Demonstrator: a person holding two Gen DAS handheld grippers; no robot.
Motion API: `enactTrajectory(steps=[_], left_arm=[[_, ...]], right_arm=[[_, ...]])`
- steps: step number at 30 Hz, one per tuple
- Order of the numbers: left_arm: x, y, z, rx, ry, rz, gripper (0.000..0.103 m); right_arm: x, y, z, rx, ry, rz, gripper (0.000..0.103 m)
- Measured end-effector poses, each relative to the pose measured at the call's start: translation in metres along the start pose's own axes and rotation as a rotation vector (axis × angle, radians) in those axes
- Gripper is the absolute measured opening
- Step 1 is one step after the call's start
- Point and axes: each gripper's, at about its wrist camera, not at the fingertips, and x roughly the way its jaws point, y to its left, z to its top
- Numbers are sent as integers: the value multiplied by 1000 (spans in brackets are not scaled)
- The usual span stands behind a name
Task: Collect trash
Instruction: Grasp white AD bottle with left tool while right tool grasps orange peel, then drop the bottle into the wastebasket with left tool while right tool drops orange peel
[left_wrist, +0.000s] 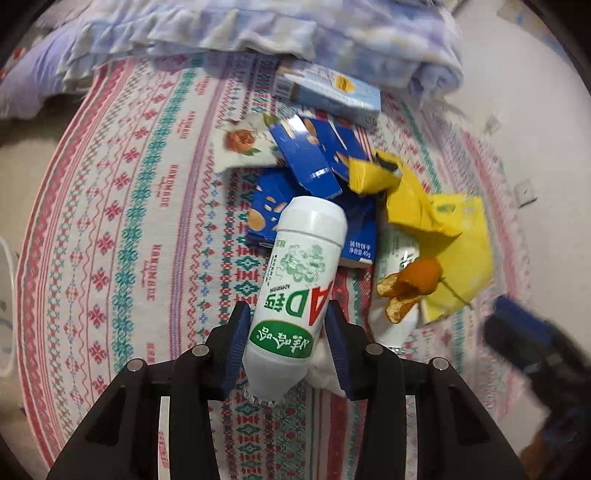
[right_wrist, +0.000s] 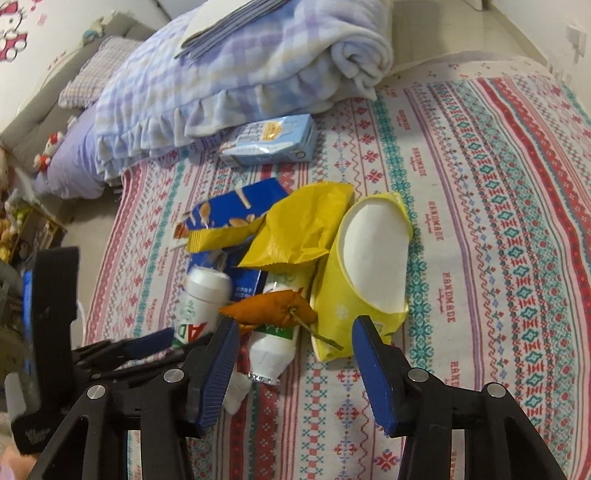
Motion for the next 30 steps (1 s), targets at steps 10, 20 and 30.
enactTrajectory(steps=[10, 20, 30], left_arm=[[-47, 46, -9, -113, -44, -77, 43], [-66, 81, -26, -187, -53, -105, 43], [-90, 103, -31, -238, -106, -157, 43]], right_arm=[[29, 32, 0, -157, 62, -51, 56], [81, 66, -5, -488, 100, -314, 58], [40, 74, -5, -363, -10, -180, 28]])
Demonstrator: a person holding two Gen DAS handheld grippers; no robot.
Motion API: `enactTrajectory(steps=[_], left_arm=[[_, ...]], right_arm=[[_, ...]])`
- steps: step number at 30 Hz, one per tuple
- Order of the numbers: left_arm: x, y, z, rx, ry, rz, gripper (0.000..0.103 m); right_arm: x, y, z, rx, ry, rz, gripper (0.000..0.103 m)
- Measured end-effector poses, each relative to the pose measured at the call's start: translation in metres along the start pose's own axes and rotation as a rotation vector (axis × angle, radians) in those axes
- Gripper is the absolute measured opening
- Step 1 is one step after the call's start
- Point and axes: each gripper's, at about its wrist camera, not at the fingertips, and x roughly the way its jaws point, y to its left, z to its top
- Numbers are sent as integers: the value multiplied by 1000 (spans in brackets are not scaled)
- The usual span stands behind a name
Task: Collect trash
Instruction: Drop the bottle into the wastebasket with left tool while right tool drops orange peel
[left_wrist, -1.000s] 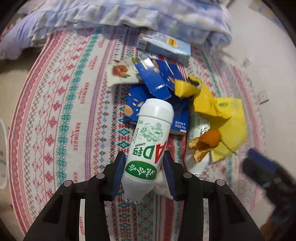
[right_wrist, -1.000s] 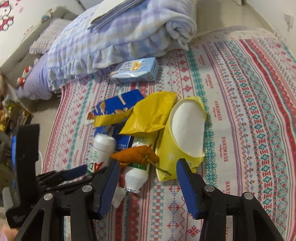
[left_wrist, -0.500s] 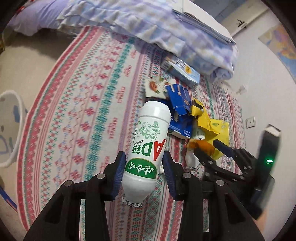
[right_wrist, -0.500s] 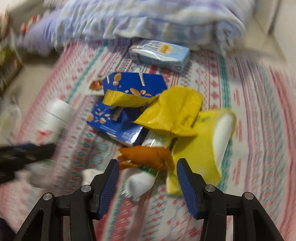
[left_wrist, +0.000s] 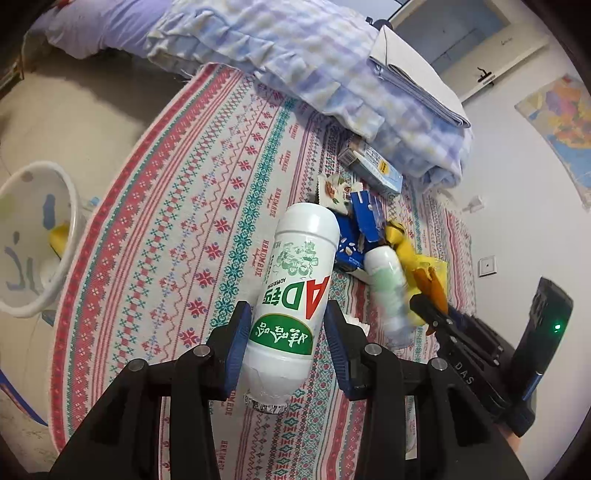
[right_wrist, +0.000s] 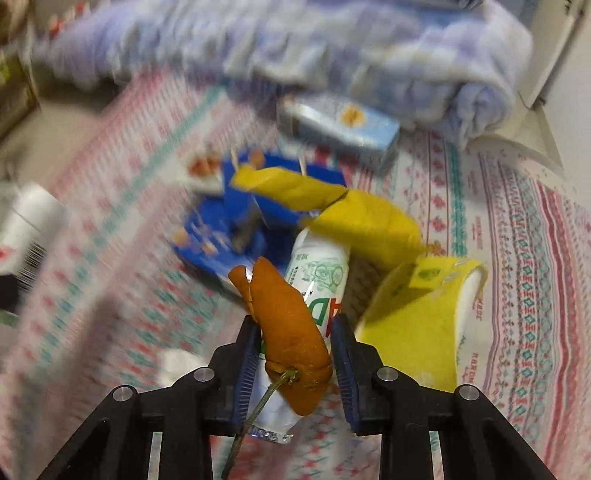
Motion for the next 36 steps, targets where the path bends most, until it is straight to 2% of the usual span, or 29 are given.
enactTrajectory(steps=[3, 6, 9, 21, 29, 36], left_arm=[[0, 6, 0, -16, 8, 0, 43], [-2, 11, 0, -30, 7, -8, 43], [-6, 16, 2, -32, -6, -11, 43], [-27, 60, 10, -109, -54, -7, 43], [-50, 125, 20, -230, -87, 2, 43], [-103, 222, 30, -412, -157, -8, 43]], right_arm=[[-6, 2, -1, 48, -16, 63, 25], [5, 3, 0, 73, 13, 55, 24], [8, 1, -1, 101, 19, 85, 23], [0, 26, -5, 67, 0, 147, 23], [6, 51, -6, 60, 13, 207, 23], [11, 79, -4, 82, 29, 305, 23]])
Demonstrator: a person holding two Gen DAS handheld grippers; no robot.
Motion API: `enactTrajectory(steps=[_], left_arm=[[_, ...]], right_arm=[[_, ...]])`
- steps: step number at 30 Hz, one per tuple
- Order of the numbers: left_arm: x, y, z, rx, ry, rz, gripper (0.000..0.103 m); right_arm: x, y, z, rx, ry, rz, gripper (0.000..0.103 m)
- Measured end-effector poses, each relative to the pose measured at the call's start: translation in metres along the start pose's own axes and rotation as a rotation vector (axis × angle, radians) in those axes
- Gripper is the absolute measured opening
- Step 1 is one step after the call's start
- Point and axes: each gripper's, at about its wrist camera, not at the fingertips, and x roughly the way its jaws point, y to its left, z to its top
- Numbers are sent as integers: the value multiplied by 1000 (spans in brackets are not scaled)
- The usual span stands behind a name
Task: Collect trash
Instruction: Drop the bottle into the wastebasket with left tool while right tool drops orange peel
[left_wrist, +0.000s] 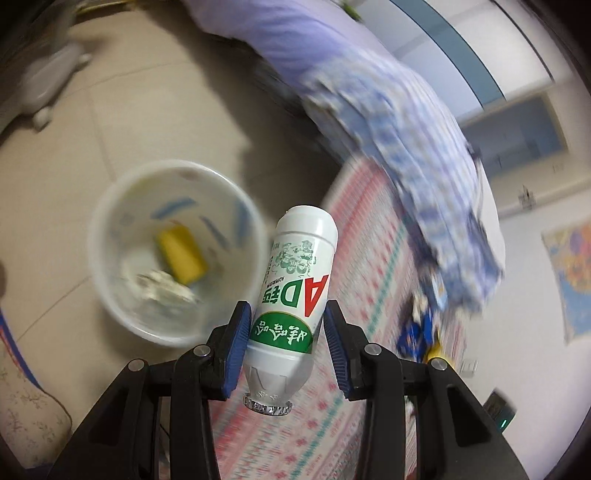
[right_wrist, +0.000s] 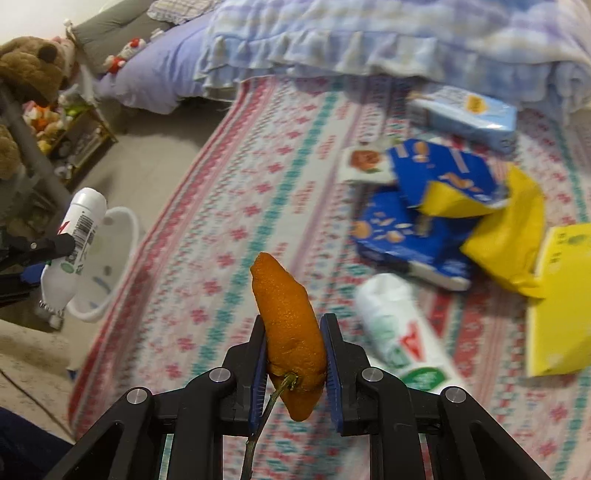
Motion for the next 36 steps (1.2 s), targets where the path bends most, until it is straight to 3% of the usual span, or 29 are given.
enactTrajectory(steps=[3, 6, 18, 22, 36], left_arm=[[-16, 31, 15, -64, -47, 34, 43], [-17, 49, 22, -100, -36, 36, 43], [15, 71, 38, -149, 9, 74, 44], [14, 71, 49, -152, -29, 132, 73], [-6, 81, 50, -252, -42, 61, 73]], right_arm=[[7, 15, 0, -17, 7, 16, 23], [14, 31, 1, -35, 18, 43, 23], [69, 129, 23, -148, 67, 157, 24], [87, 165, 32, -180, 72, 197, 24], [152, 237, 55, -265, 135, 236, 25]])
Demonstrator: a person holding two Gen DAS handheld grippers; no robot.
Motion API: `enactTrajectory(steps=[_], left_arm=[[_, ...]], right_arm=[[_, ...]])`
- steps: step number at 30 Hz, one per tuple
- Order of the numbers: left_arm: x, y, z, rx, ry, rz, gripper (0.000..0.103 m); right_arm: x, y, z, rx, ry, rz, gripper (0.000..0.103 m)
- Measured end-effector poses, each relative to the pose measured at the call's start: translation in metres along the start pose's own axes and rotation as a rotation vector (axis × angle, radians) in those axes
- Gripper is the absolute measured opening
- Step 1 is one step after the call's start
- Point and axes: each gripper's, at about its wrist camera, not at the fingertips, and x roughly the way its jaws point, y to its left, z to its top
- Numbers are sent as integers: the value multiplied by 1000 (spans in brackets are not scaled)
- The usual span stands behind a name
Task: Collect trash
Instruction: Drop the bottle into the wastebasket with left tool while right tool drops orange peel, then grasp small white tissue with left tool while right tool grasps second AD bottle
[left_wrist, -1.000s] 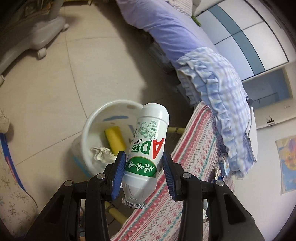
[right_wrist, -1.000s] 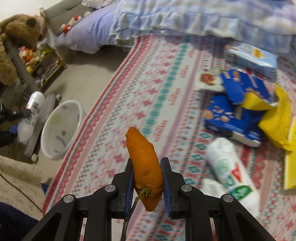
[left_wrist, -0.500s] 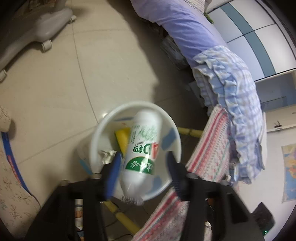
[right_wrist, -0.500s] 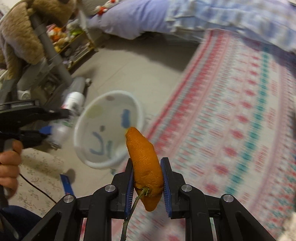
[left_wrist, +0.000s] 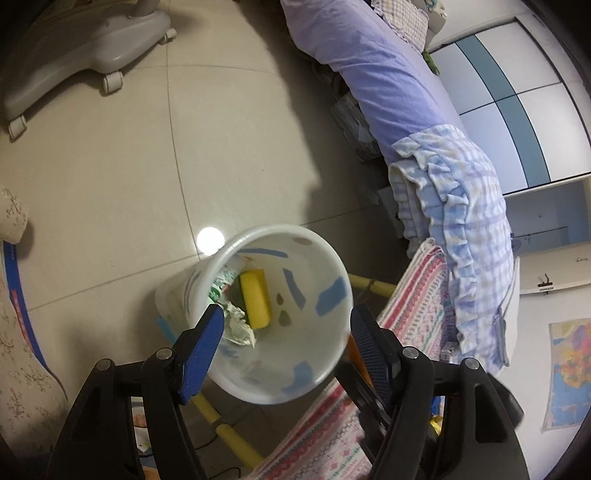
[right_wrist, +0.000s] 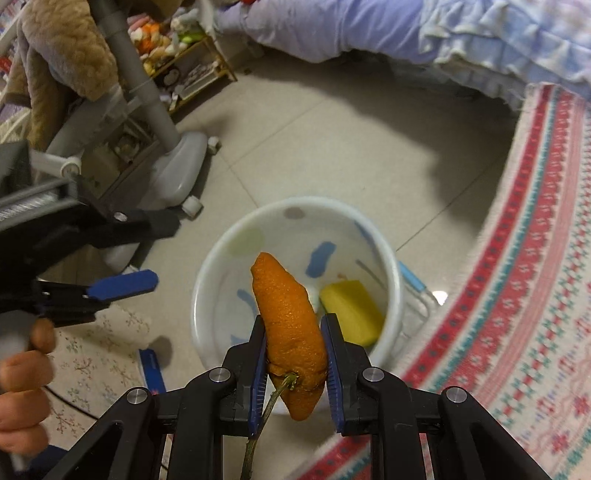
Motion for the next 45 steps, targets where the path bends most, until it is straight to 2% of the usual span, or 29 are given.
enactTrajectory(steps=[3, 5, 6, 7, 9, 16, 24, 28, 31, 33, 36, 40, 45], left_arm=[[-3, -1, -1, 6, -4, 2, 73], [-4, -1, -2, 14, -7, 7, 73], [-5, -1, -2, 16, -7, 9, 73], [-5, -2, -3, 18, -8, 15, 73], [-4, -4, -6, 24, -4, 27, 73], [-3, -29, -28, 100, 26, 40, 73], [11, -70, -75, 207, 104, 82, 73], [19, -101, -113, 277, 140, 80, 73], [24, -133, -153, 383, 162, 72, 73], [29, -153, -183, 470, 181, 65, 73], [46, -184, -239, 642, 211, 82, 74], [79, -211, -297, 799, 259, 110, 74], [113, -235, -345, 915, 255, 140, 74]], right_arm=[[15, 4, 8, -4, 10, -3, 27], [21, 4, 15, 8, 2, -24, 43], [21, 4, 17, 20, -8, -33, 60], [18, 4, 18, 31, -24, -29, 65], [13, 1, 15, 35, -35, -7, 65], [-19, -21, -8, 46, -28, -51, 65], [-98, -53, -43, 71, -59, -141, 65], [-147, -78, -64, 86, -92, -223, 65], [-183, -107, -83, 120, -117, -289, 65], [-207, -136, -100, 190, -145, -312, 65], [-232, -173, -124, 304, -183, -316, 65], [-252, -218, -152, 455, -181, -316, 65], [-273, -233, -164, 466, -201, -320, 65]])
